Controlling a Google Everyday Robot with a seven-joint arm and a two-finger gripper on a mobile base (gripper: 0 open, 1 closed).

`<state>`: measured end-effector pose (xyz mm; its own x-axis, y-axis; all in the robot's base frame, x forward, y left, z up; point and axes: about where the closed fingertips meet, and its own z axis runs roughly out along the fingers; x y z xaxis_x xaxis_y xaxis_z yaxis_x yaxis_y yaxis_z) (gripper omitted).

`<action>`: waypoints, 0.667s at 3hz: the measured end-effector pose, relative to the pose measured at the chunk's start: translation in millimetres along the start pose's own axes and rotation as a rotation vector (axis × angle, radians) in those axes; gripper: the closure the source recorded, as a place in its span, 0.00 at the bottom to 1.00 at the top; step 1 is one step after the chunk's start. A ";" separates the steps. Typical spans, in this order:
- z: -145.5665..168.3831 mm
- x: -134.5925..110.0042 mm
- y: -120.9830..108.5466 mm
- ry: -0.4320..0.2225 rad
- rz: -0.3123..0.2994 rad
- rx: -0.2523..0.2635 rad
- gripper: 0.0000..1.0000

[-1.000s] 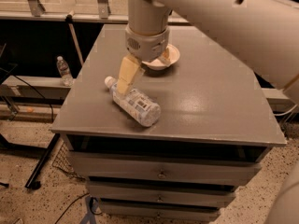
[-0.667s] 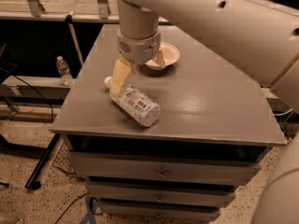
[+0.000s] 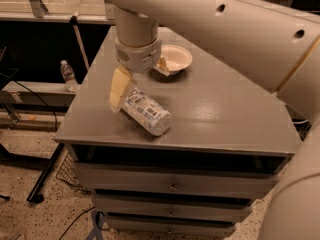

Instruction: Place blue plastic bottle upright

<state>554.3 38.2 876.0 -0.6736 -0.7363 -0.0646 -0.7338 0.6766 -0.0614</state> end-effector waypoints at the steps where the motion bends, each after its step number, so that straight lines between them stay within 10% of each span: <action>1: 5.5 -6.0 9.8 0.014 -0.007 -0.017 0.00; 2: 15.3 -12.9 18.4 0.033 -0.022 -0.046 0.16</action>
Offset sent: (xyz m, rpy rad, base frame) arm -0.0115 0.0277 -0.0286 -0.0228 0.1352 0.0404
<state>550.8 60.2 860.5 -0.6594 -0.7512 -0.0307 -0.7511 0.6600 -0.0167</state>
